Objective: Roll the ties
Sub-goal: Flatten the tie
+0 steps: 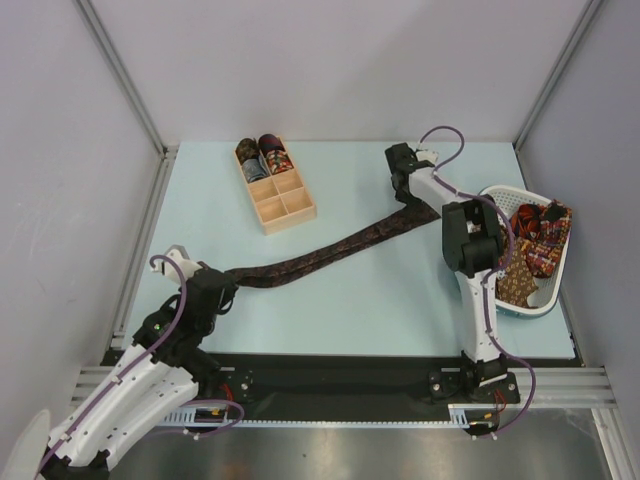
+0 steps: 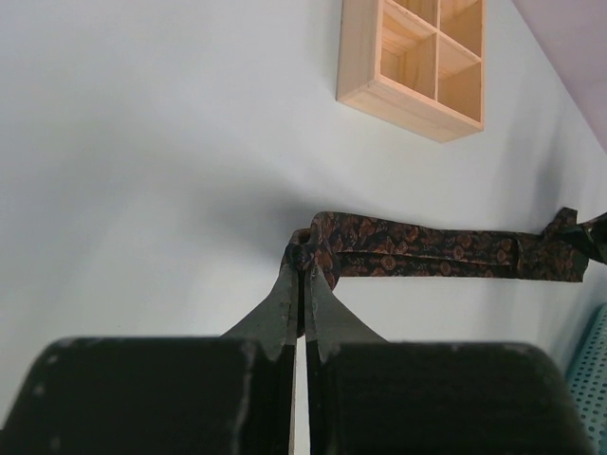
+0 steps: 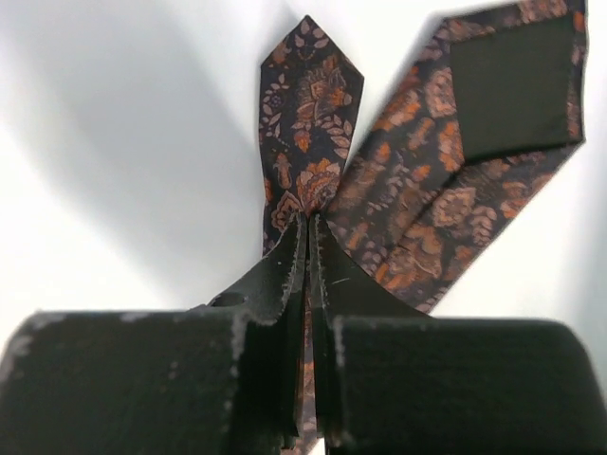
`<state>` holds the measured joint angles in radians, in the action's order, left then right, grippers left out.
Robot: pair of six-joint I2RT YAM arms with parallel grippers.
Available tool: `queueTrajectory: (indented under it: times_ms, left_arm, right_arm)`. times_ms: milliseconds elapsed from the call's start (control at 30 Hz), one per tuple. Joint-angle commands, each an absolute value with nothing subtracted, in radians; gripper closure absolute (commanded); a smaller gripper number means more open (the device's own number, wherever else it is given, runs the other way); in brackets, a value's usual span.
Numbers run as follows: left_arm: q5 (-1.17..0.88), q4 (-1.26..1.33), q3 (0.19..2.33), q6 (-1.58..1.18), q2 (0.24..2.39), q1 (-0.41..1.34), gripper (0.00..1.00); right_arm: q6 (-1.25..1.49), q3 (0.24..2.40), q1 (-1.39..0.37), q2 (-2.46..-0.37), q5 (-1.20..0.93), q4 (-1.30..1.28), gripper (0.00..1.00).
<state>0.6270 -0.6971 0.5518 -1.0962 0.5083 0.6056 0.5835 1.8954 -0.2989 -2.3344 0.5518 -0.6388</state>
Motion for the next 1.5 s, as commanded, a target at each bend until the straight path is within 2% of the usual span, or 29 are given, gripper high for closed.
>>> queueTrajectory:
  times_ms: [0, 400, 600, 633, 667, 733, 800, 1233, 1333, 1433, 1467]
  left_arm:
    - [0.663, -0.673, 0.551, -1.069, 0.508, 0.597, 1.00]
    - [0.666, -0.675, 0.546, -1.065, 0.514, 0.594, 1.00]
    - [0.660, -0.667, 0.546, -1.062, 0.515, 0.594, 0.99]
    - [0.661, -0.669, 0.546, -1.062, 0.515, 0.594, 1.00]
    - [0.663, -0.673, 0.546, -1.062, 0.514, 0.594, 1.00]
    - [0.664, -0.675, 0.545, -1.062, 0.511, 0.594, 1.00]
    - [0.664, -0.676, 0.543, -1.062, 0.508, 0.594, 1.00]
    - [0.675, -0.695, 0.575, -1.042, 0.514, 0.594, 0.93]
    - [0.673, -0.695, 0.577, -1.037, 0.512, 0.595, 0.86]
    - [0.680, -0.693, 0.578, -1.020, 0.511, 0.594, 0.71]
    - [0.681, -0.693, 0.580, -1.013, 0.509, 0.594, 0.62]
  right_arm:
    - [0.621, 1.817, -0.272, -2.211, 0.548, -0.566, 1.00]
    - [0.681, 1.698, -0.265, -2.132, 0.583, -0.574, 1.00]
    - [0.755, 1.617, -0.265, -2.083, 0.575, -0.566, 0.91]
    - [0.762, 1.602, -0.267, -2.071, 0.578, -0.552, 0.85]
    - [0.793, 1.542, -0.270, -2.025, 0.584, -0.529, 0.54]
    - [0.795, 1.511, -0.271, -2.001, 0.587, -0.522, 0.52]
    - [0.801, 1.488, -0.276, -1.980, 0.588, -0.502, 0.38]
    - [0.850, 1.463, -0.296, -2.017, 0.552, -0.492, 0.38]
    - [0.854, 1.470, -0.290, -2.043, 0.540, -0.488, 0.38]
    - [0.859, 1.489, -0.278, -2.078, 0.514, -0.503, 0.39]
    - [0.861, 1.500, -0.276, -2.091, 0.511, -0.515, 0.39]
